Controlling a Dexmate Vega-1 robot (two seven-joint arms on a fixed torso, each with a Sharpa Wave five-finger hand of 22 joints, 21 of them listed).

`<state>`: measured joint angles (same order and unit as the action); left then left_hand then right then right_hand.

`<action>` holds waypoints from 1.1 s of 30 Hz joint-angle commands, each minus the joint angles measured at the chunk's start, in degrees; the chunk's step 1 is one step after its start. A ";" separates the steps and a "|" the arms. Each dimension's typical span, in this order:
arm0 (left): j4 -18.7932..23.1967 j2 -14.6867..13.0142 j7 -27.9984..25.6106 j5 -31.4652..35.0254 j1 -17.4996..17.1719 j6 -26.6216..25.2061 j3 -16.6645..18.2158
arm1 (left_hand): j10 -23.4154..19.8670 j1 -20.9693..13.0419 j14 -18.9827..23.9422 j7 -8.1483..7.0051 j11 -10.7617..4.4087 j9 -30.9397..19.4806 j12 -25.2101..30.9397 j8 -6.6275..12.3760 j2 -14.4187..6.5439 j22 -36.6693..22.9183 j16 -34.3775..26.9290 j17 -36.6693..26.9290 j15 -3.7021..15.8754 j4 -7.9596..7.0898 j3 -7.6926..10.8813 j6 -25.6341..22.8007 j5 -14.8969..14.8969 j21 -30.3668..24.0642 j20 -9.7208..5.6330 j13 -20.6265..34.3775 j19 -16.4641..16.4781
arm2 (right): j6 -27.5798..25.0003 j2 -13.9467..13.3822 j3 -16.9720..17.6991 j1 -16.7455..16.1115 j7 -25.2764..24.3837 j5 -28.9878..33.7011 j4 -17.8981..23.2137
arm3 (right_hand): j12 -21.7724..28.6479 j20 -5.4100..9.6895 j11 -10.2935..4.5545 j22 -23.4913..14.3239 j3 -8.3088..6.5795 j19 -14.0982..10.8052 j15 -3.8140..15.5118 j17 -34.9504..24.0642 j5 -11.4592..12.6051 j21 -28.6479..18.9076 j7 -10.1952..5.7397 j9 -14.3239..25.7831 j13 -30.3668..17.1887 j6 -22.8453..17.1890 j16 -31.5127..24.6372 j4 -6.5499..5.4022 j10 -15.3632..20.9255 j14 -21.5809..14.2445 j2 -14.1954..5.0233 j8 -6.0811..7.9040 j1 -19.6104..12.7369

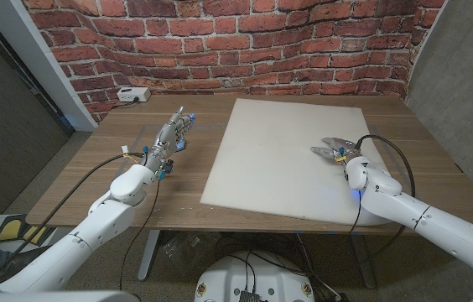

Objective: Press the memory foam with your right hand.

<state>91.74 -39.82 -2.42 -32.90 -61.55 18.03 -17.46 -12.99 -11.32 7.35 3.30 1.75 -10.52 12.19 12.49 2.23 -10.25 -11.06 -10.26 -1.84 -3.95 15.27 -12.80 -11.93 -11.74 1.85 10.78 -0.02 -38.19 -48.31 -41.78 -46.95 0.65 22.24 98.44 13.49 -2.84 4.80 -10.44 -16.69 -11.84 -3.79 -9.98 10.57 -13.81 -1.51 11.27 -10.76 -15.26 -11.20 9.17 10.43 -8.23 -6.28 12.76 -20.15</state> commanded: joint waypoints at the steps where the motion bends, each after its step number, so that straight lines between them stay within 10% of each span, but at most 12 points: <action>1: 0.07 0.11 -0.05 -0.07 -0.14 -0.29 -0.17 | -0.22 -0.66 0.46 -0.22 -0.02 -0.34 0.03 -0.25 -0.03 -0.20 0.14 -0.18 0.10 -0.04 -0.49 -0.53 0.13 -0.01 0.93 0.28 -0.05 | -2.20 0.13 -2.62 1.45 3.68 -1.50 -2.01 | 0.57 0.31 0.06 -0.37 -0.59 -5.22 0.11 -0.29 0.29 -0.65 -0.25 0.20 -0.32 -3.70 -0.09 0.14 1.21 -1.10 0.19 1.31 -1.55; 33: 0.95 0.04 -0.60 0.24 -1.33 0.98 0.29 | -0.28 -0.82 0.50 -0.18 -0.22 -0.35 -0.12 -0.47 -0.19 -0.20 0.19 -0.18 0.01 -0.07 -0.77 -0.63 0.18 0.02 1.34 0.29 -0.15 | -0.46 -3.59 2.12 -2.29 -4.44 1.12 6.80 | 0.72 0.20 -0.40 -0.43 -0.58 -5.97 0.52 -0.46 0.18 -0.55 -0.77 0.25 -0.31 -4.26 0.02 -0.39 2.24 -2.29 0.40 0.77 -1.42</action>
<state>92.11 -39.66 -2.68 -32.84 -62.34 18.78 -17.36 -12.99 -11.98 7.35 3.08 1.75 -10.81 12.19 12.06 1.57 -10.25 -11.06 -10.26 -1.85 -3.95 14.78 -13.01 -11.92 -11.74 2.58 10.78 -0.12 -40.92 -51.14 -41.70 -48.16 0.34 21.37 103.04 14.61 -1.60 4.23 -10.47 -17.00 -13.14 -3.50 -10.68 10.57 -14.37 -2.76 11.27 -11.04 -18.76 -11.16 8.84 12.62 -10.58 -6.07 13.49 -20.99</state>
